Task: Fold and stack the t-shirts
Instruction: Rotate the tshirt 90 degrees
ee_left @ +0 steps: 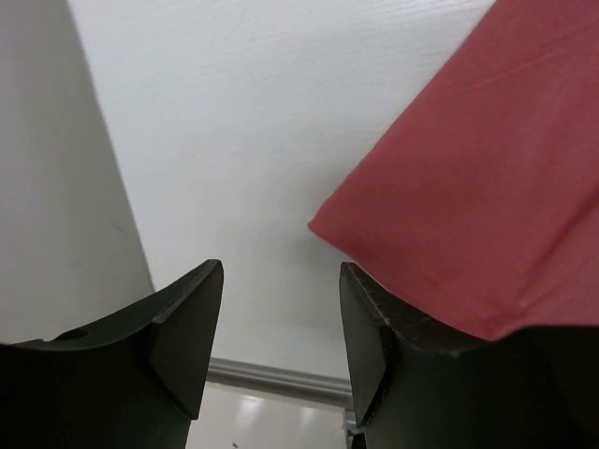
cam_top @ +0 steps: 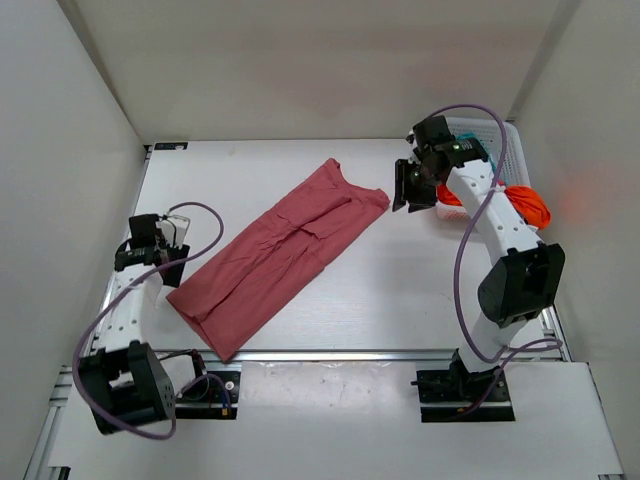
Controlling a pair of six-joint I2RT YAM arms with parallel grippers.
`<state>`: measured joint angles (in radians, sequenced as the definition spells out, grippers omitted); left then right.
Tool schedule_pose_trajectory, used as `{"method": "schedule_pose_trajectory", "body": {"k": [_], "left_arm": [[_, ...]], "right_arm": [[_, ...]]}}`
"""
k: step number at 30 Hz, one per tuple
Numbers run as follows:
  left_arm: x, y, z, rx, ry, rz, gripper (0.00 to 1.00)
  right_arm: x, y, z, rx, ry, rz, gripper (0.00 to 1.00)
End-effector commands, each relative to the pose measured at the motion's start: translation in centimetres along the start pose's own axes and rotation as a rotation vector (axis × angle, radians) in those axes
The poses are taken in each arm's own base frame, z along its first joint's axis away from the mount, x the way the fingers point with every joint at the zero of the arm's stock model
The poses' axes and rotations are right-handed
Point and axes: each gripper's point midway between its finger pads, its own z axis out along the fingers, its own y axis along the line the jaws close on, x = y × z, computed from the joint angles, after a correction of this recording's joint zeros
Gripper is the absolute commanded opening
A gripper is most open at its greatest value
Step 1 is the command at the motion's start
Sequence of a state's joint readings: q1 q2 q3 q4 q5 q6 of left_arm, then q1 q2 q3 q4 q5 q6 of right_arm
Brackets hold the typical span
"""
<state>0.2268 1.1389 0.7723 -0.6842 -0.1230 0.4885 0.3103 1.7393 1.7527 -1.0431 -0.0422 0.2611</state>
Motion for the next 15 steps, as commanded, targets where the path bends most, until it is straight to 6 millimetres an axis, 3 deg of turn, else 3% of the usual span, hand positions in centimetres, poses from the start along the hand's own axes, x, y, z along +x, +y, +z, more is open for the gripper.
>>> {"method": "schedule_pose_trajectory", "body": {"k": [1,5,8,10,11,13,15], "left_arm": [[-0.3,0.3,-3.8,-0.014,-0.043,0.026,0.64],[1.3,-0.5,-6.9,0.008,-0.028,0.062,0.65],[2.1,-1.0,-7.2,0.011,-0.024,0.086,0.64],[1.9,-1.2,-7.2,0.018,-0.036,0.096,0.64],[1.4,-1.1,-7.2,0.025,-0.055,0.083,0.64],[0.2,-0.5,-7.0,0.037,-0.109,0.065,0.65],[-0.2,-0.2,-6.4,0.036,-0.117,0.047,0.65]], "right_arm": [[-0.1,1.9,-0.3,-0.067,-0.044,-0.038,0.48],[0.6,4.0,-1.7,-0.103,-0.084,-0.071,0.51],[-0.1,4.6,-3.3,-0.128,-0.235,-0.010,0.56],[-2.4,5.3,-4.0,-0.198,-0.423,0.055,0.61],[-1.6,5.2,-4.2,-0.212,-0.464,0.094,0.64],[-3.4,3.9,-3.9,-0.134,-0.619,0.148,0.66],[-3.1,2.2,-1.6,-0.067,-0.563,0.206,0.66]]}}
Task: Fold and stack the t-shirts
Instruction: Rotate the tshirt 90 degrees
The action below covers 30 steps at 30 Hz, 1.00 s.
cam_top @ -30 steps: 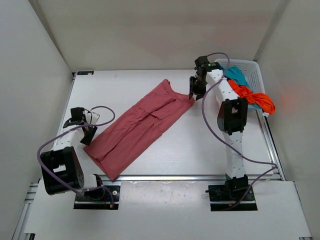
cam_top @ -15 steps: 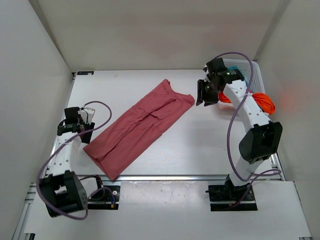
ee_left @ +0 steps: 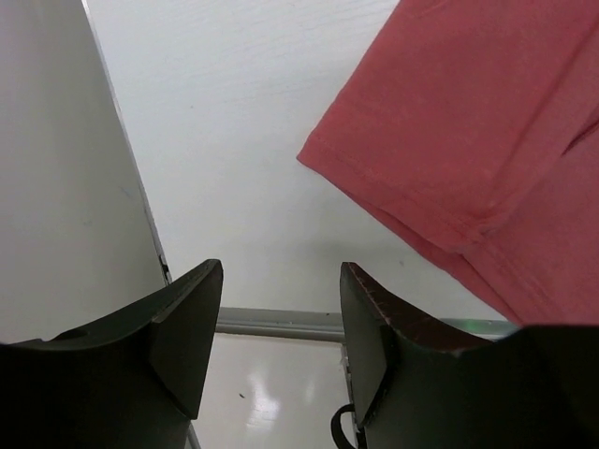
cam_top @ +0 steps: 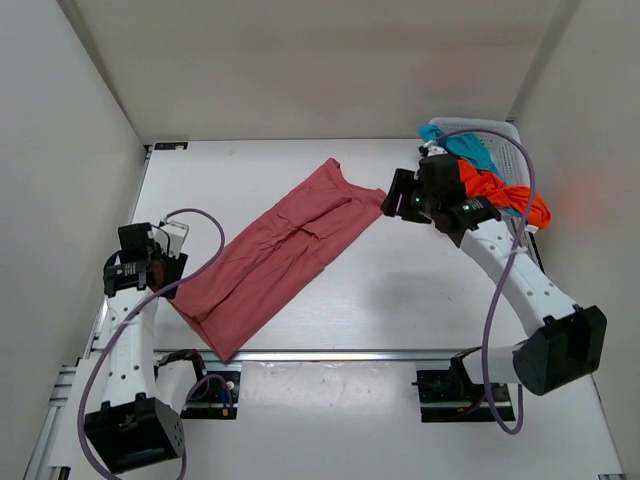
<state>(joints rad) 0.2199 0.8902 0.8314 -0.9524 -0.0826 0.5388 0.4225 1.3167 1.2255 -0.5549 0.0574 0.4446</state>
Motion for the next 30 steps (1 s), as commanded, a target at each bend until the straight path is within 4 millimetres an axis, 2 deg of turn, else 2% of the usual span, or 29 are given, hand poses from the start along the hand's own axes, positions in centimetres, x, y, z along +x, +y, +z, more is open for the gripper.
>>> {"method": "schedule_pose_trajectory", "body": {"k": [1,2,3,4,8,10,12,13,14,16,17,19,20,23,26,30], "left_arm": [[-1.5,0.3,0.6,0.011,-0.051,-0.012,0.64],[-2.1,-0.2,1.1,0.018,-0.057,0.016,0.64],[-2.6,-0.7,1.4,0.018,-0.063,0.033,0.63],[-2.6,-1.0,1.6,0.021,-0.061,0.028,0.63],[-4.6,-1.7,1.1,0.054,-0.111,0.007,0.64],[-4.9,-1.8,1.5,0.054,-0.103,-0.004,0.65],[-4.4,-1.2,1.8,0.058,-0.072,-0.042,0.64],[-4.5,-1.0,1.8,0.078,-0.063,-0.074,0.64],[-4.6,-0.8,1.7,0.083,-0.062,-0.090,0.64],[-4.1,-0.2,2.1,0.094,-0.042,-0.128,0.64],[-3.9,0.1,2.3,0.086,-0.034,-0.135,0.64],[-3.6,0.1,2.4,0.073,-0.026,-0.129,0.64],[-3.5,-0.4,2.7,0.085,-0.018,-0.120,0.64],[-2.9,-0.4,2.7,0.070,0.006,-0.115,0.64],[-2.6,0.2,2.6,0.071,0.010,-0.136,0.64],[-2.6,1.2,2.5,0.055,0.026,-0.159,0.64]], "right_arm": [[-4.3,-0.7,3.4,0.061,-0.153,0.139,0.66],[-4.4,-1.4,4.8,0.085,-0.116,0.170,0.65],[-4.5,-2.0,5.1,0.104,-0.107,0.183,0.65],[-4.1,-2.3,6.5,0.130,-0.070,0.186,0.64],[-3.1,-5.2,10.3,0.271,0.032,0.207,0.62],[-2.6,-6.5,12.4,0.299,0.070,0.224,0.62],[-2.1,-7.2,14.1,0.287,0.108,0.242,0.63],[-2.5,-7.4,14.6,0.286,0.110,0.244,0.62],[-1.9,-7.8,15.6,0.296,0.145,0.235,0.64],[-2.6,-7.9,17.8,0.290,0.158,0.211,0.64],[-2.1,-8.2,18.4,0.292,0.182,0.199,0.65],[-2.3,-8.2,20.7,0.285,0.213,0.177,0.64],[-2.5,-8.2,21.1,0.288,0.222,0.179,0.64],[-3.0,-9.0,23.9,0.315,0.254,0.175,0.64],[-1.8,-9.2,25.4,0.325,0.320,0.163,0.64],[-0.8,-8.8,25.9,0.303,0.356,0.157,0.64]]}}
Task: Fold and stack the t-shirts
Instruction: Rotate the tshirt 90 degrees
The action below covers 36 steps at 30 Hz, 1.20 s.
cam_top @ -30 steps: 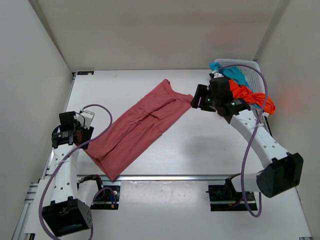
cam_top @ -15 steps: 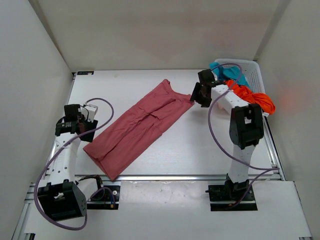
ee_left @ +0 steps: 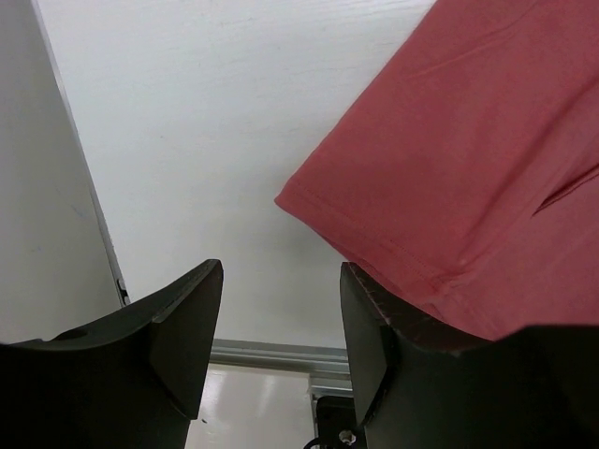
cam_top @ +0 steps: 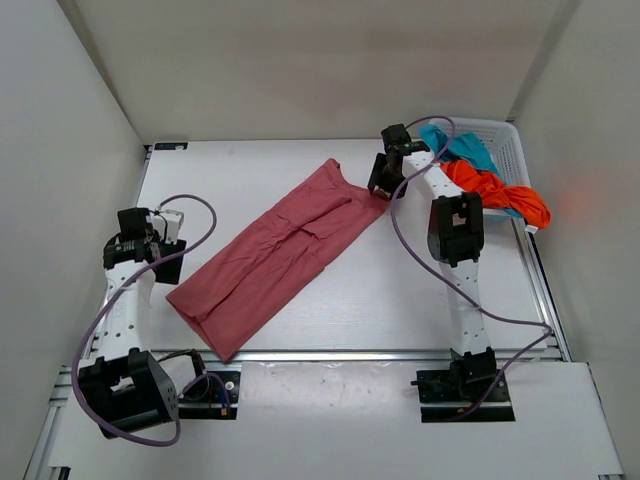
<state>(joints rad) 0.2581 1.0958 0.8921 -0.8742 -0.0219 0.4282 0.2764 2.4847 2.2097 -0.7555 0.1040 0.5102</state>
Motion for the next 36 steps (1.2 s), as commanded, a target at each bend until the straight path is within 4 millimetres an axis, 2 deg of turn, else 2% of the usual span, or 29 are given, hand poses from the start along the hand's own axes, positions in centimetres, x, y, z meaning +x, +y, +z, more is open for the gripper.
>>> {"method": "schedule_pose_trajectory", "body": {"k": [1,4,5,6,7,9,10,11,12,15,17,20,21,23,24,25,26,27,29,30,31,32,34,35,36], "left_arm": [[-0.8,0.9,-0.6,-0.013,-0.012,-0.014,0.64],[-0.6,0.7,-0.3,-0.006,0.000,-0.008,0.64],[-0.5,0.5,-0.1,0.005,0.008,-0.007,0.64],[-0.6,0.6,-0.1,0.005,0.009,-0.014,0.64],[-0.5,0.4,0.1,0.012,0.022,-0.017,0.64],[-1.0,0.4,0.2,0.015,0.019,-0.011,0.64],[-1.0,0.3,0.4,0.021,0.031,-0.013,0.64],[-1.4,0.2,0.4,0.027,0.033,-0.002,0.64],[-1.5,-0.1,0.3,0.036,0.039,0.007,0.64],[-1.0,-1.4,0.8,0.087,0.088,0.050,0.63],[-1.3,-1.9,0.9,0.113,0.088,0.070,0.63],[-1.1,-3.5,1.9,0.180,0.127,0.103,0.62],[-1.3,-3.6,2.1,0.187,0.134,0.109,0.62],[-1.6,-4.0,2.4,0.198,0.143,0.120,0.61],[-2.1,-3.9,2.4,0.204,0.134,0.116,0.61],[-2.4,-4.0,2.3,0.208,0.126,0.117,0.61],[-2.6,-4.1,2.4,0.210,0.125,0.119,0.61],[-2.9,-4.4,2.3,0.211,0.112,0.129,0.61],[-2.9,-4.7,2.2,0.210,0.108,0.133,0.61],[-2.8,-4.5,2.2,0.204,0.099,0.125,0.61],[-2.7,-4.8,2.0,0.210,0.084,0.123,0.61],[-2.8,-4.8,1.8,0.207,0.074,0.118,0.61],[-2.8,-4.6,1.0,0.202,0.032,0.088,0.62],[-2.7,-4.9,1.0,0.217,0.021,0.077,0.62],[-3.0,-4.6,0.6,0.211,-0.007,0.053,0.63]], "right_arm": [[2.1,0.0,-0.2,0.014,0.081,-0.040,0.64],[3.0,0.0,0.4,-0.006,0.125,-0.038,0.60],[3.3,-0.2,1.1,0.000,0.133,-0.045,0.52],[3.4,-0.1,1.0,-0.009,0.137,-0.052,0.37],[3.3,0.3,1.0,-0.014,0.129,-0.061,0.17],[2.5,0.7,1.0,-0.040,0.111,-0.067,0.00],[1.7,1.3,0.8,-0.065,0.092,-0.071,0.00],[0.3,1.5,0.8,-0.081,0.053,-0.076,0.00],[-0.8,3.0,0.8,-0.137,0.015,-0.084,0.00],[-7.1,6.5,0.1,-0.229,-0.216,-0.144,0.00],[-12.6,8.8,-0.4,-0.229,-0.475,-0.190,0.00],[-16.5,12.3,-2.4,-0.328,-0.703,-0.193,0.00],[-17.0,12.3,-2.5,-0.341,-0.731,-0.182,0.00],[-18.5,13.6,-4.0,-0.375,-0.827,-0.212,0.28],[-19.1,13.7,-4.8,-0.362,-0.857,-0.247,0.73],[-19.2,13.8,-5.3,-0.345,-0.865,-0.270,0.99],[-19.4,13.6,-5.9,-0.319,-0.868,-0.308,0.99],[-19.8,13.1,-7.2,-0.321,-0.860,-0.285,0.99],[-19.6,11.4,-8.4,-0.269,-0.799,-0.234,1.00],[-19.7,10.5,-10.3,-0.227,-0.786,-0.226,0.99],[-19.8,10.7,-12.0,-0.220,-0.795,-0.229,0.99],[-19.2,10.0,-13.4,-0.191,-0.765,-0.228,1.00],[-18.4,10.0,-18.8,-0.189,-0.761,-0.206,0.99],[-17.3,9.9,-19.5,-0.173,-0.729,-0.214,0.99],[-16.0,9.8,-21.2,-0.155,-0.705,-0.223,0.99]]}}
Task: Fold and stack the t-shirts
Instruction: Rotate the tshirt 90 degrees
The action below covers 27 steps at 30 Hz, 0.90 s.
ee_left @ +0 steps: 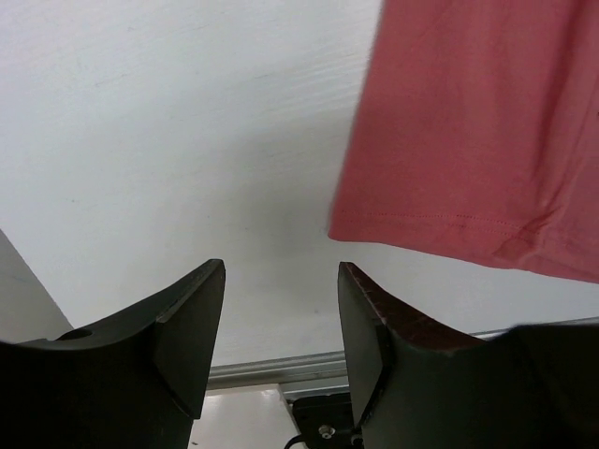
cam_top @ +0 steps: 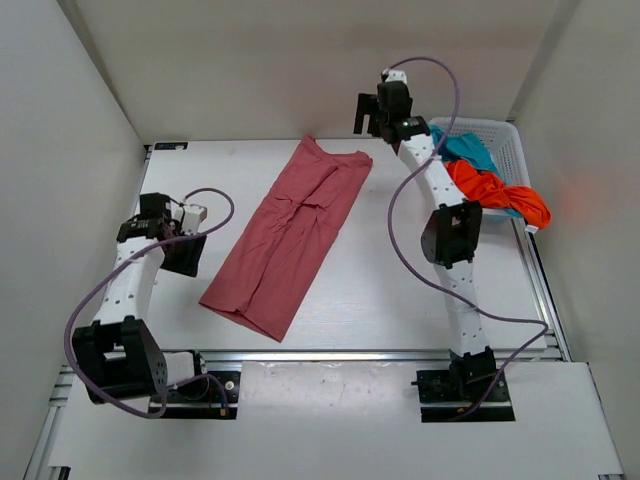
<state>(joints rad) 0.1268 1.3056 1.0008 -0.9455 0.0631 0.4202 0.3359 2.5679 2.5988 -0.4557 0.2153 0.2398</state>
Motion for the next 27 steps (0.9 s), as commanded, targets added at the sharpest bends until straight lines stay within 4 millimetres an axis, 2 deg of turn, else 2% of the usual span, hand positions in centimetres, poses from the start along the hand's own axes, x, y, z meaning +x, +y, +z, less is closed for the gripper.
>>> {"method": "schedule_pose_trajectory", "body": {"k": [1,2,3,4,6,7,8,9,10,11,12,13,14,15,17,18,20,22,27], "left_arm": [[-1.4,0.0,-2.1,0.000,-0.150,-0.054,0.62],[-1.2,-0.4,-1.9,0.009,-0.145,-0.059,0.63],[-1.4,-0.7,-2.1,0.011,-0.164,-0.061,0.63],[-1.4,-1.6,-2.0,0.023,-0.174,-0.037,0.63],[-1.8,-2.4,-2.3,0.033,-0.210,-0.039,0.63],[-2.5,-2.6,-2.7,0.035,-0.242,-0.050,0.63],[-2.7,-2.6,-2.9,0.036,-0.266,-0.049,0.64],[-2.9,-2.7,-3.0,0.040,-0.274,-0.065,0.64],[-2.8,-2.9,-3.3,0.045,-0.283,-0.073,0.64],[-3.0,-3.0,-3.4,0.057,-0.296,-0.084,0.64],[-3.2,-3.2,-3.7,0.067,-0.313,-0.087,0.64],[-3.0,-3.3,-3.7,0.067,-0.313,-0.092,0.64],[-3.2,-3.5,-4.0,0.078,-0.324,-0.094,0.64],[-3.2,-4.2,-4.0,0.096,-0.326,-0.084,0.64],[-3.3,-4.5,-4.5,0.096,-0.345,-0.081,0.65],[-3.2,-4.7,-4.4,0.102,-0.343,-0.077,0.65],[-3.2,-4.7,-4.6,0.101,-0.349,-0.089,0.64],[-2.9,-4.3,-4.6,0.088,-0.348,-0.101,0.64],[-2.6,-4.8,-4.5,0.082,-0.351,-0.076,0.64]], "right_arm": [[-9.5,2.6,-12.9,0.014,-0.117,0.001,0.99],[-8.5,4.1,-14.0,0.003,-0.084,-0.025,0.99],[-8.3,4.5,-16.2,-0.001,-0.065,-0.031,0.99],[-7.3,6.0,-17.9,-0.027,-0.037,-0.052,1.00],[-2.9,8.6,-20.7,-0.082,0.077,-0.075,0.99],[-0.6,8.7,-22.0,-0.108,0.136,-0.061,0.99],[3.2,9.8,-24.3,-0.143,0.209,-0.067,1.00],[4.4,11.1,-25.2,-0.194,0.206,-0.058,0.99],[8.1,12.4,-27.2,-0.232,0.240,-0.062,0.99],[10.5,14.3,-29.0,-0.277,0.264,-0.069,0.99],[13.4,15.0,-30.8,-0.299,0.292,-0.042,0.99],[15.6,14.6,-31.5,-0.285,0.324,0.005,0.99],[18.6,15.1,-32.6,-0.291,0.380,0.022,0.99],[19.7,16.0,-33.5,-0.317,0.398,0.039,0.99],[23.4,16.8,-34.2,-0.315,0.478,0.066,0.95],[24.4,17.5,-34.4,-0.333,0.489,0.065,0.92],[26.8,17.9,-34.0,-0.311,0.558,0.102,0.80],[28.1,18.7,-33.9,-0.325,0.600,0.140,0.73],[32.0,20.5,-33.8,-0.325,0.687,0.166,0.72]]}}
